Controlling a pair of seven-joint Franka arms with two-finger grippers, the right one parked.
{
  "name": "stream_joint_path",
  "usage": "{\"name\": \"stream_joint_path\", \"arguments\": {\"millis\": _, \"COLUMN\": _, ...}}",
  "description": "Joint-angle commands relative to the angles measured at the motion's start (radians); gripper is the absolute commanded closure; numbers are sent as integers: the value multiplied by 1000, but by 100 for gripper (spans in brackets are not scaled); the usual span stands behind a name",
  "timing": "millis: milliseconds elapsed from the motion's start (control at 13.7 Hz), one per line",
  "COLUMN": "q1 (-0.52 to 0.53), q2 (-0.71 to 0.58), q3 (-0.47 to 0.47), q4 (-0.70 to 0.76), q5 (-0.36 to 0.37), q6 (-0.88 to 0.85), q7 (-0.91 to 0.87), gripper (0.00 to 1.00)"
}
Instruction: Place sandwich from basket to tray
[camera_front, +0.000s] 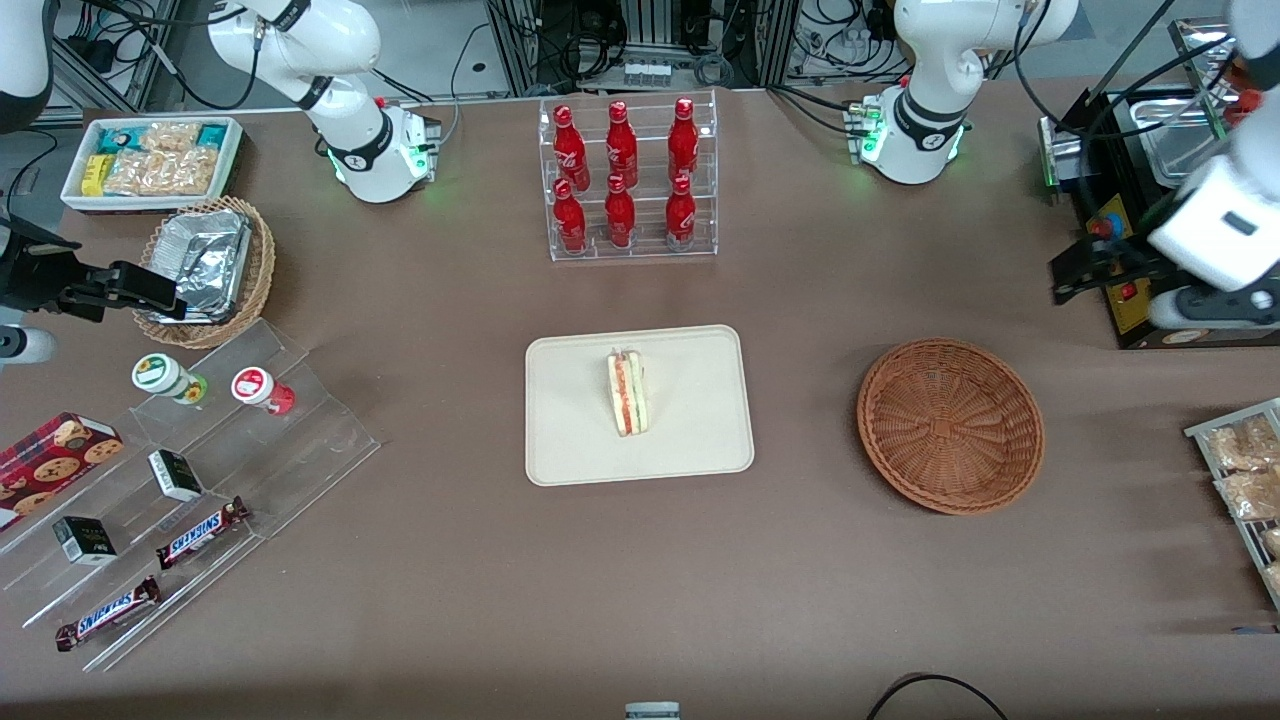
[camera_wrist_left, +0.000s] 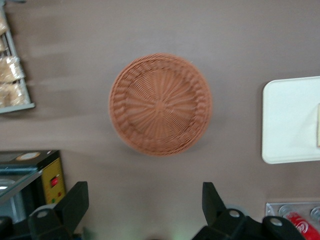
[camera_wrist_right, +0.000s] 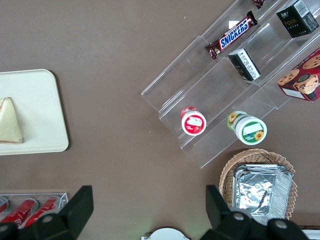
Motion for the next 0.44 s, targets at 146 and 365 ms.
{"name": "stream_joint_path", "arguments": {"millis": 146, "q1": -27, "q2": 17, "q3": 40, "q4": 21, "q5": -8, "q6": -32, "q7": 27, "gripper": 0}}
{"name": "stream_joint_path", "arguments": {"millis": 365, "q1": -2, "q2": 18, "q3": -7, "q4": 29, "q5": -17, "q6": -30, "q7": 22, "gripper": 0}}
